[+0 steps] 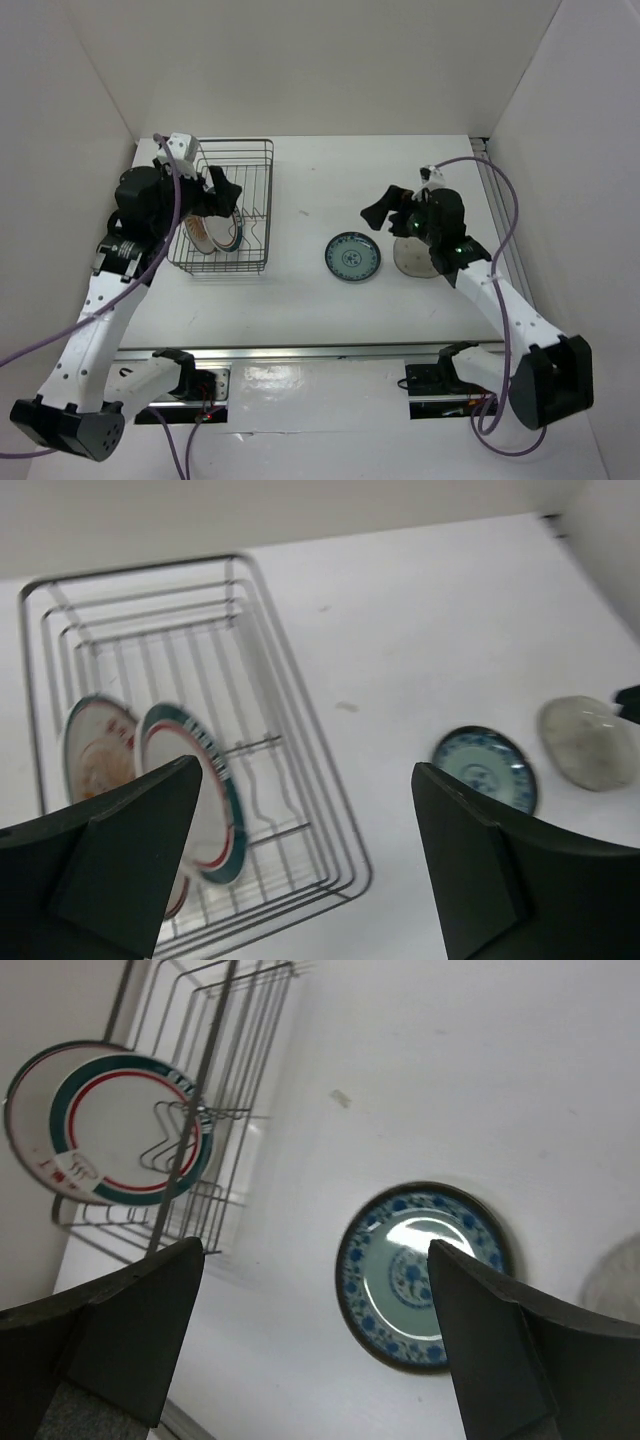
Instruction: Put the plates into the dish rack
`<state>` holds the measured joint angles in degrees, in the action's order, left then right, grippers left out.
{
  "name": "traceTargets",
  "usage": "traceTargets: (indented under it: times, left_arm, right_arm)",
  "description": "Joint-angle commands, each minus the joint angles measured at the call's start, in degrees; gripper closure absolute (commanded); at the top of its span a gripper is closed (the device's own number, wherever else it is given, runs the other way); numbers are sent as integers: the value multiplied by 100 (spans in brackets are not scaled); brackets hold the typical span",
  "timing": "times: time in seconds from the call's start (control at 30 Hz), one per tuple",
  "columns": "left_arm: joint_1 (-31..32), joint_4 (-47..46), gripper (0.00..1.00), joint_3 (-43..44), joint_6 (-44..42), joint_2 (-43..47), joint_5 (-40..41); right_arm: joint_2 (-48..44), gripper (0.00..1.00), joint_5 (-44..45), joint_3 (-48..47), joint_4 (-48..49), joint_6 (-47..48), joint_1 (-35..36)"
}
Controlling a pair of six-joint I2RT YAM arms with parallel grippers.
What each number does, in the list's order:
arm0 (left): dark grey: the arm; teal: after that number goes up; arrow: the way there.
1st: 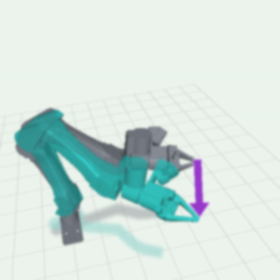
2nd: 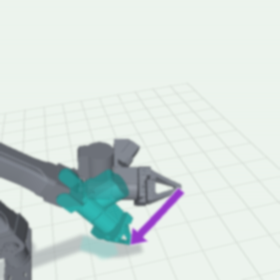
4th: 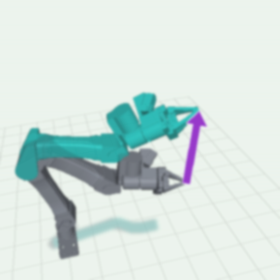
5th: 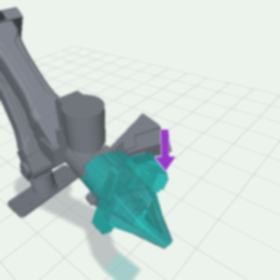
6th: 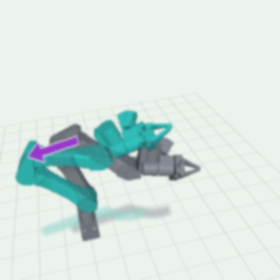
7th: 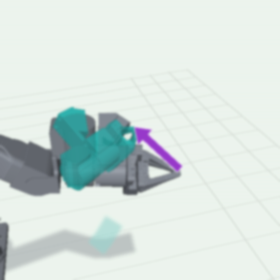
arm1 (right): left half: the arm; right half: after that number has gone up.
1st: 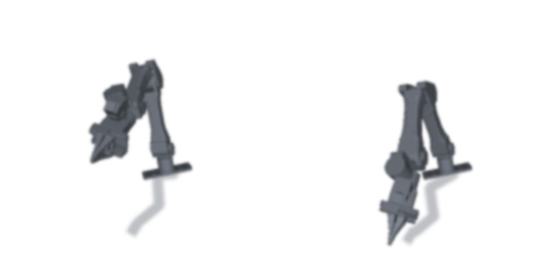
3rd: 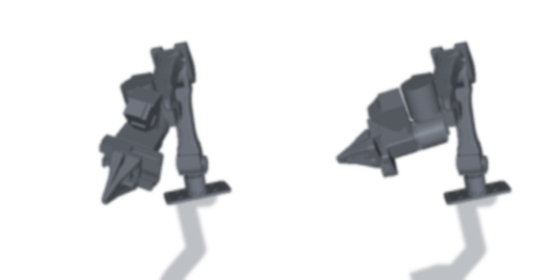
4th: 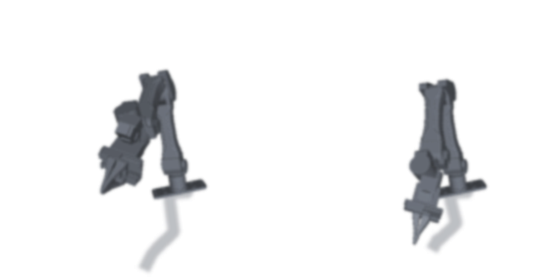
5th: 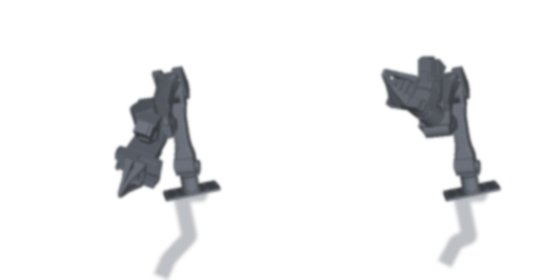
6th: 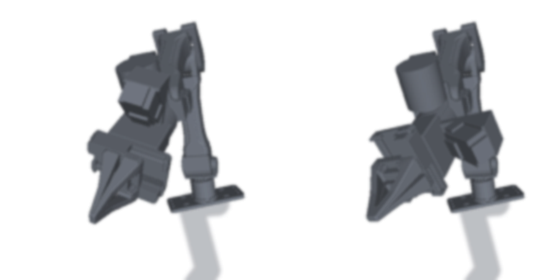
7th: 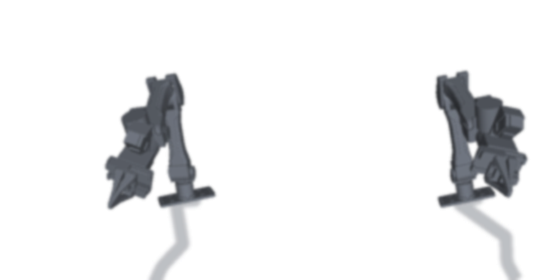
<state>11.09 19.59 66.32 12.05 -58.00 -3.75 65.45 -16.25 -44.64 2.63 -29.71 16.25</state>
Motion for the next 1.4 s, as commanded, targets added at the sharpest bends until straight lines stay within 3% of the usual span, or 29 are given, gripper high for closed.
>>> traceTargets:
  times: [0.0,0.17,0.2,0.23,0.33,0.43,0.63,0.83,1.0,1.2,1.37]
  left_arm:
    - [25,-570,0,-67,-142,166,-1714]
    - [25,-1061,0,-128,901,-98,-3341]
    - [25,-1176,0,-129,1443,-193,-3595]
    - [25,-1395,0,-129,1623,-255,-4198]
    - [25,-1556,0,-112,1985,-676,-4922]
    - [25,-977,0,458,1505,-1283,-5074]
    - [25,-764,0,328,1063,-863,-4187]
    - [-239,-878,0,188,1291,-1002,-4397]
    - [-450,-1274,0,47,1537,-1003,-4548]
    - [-450,-1485,0,-146,1484,-616,-4179]
    - [-450,-898,0,152,1546,-941,-3827]
  right_arm:
    - [-848,0,1273,174,-1343,-112,71]
    - [-1814,0,1580,983,-1836,-517,194]
    - [-1895,0,1659,1036,-1906,-648,255]
    - [-1974,0,1660,1124,-1907,-650,256]
    - [-2107,1,1660,1291,-2065,-903,449]
    - [-2168,2,1722,1615,-1934,-1167,668]
    - [-1519,6,1897,1924,-1222,-1510,1187]
    - [-692,10,2564,2073,-765,-1643,1679]
    - [-437,14,2996,2074,-431,-1643,1680]
    - [186,15,2874,2135,316,-1643,1680]
    - [916,17,2741,1898,755,-1696,1680]
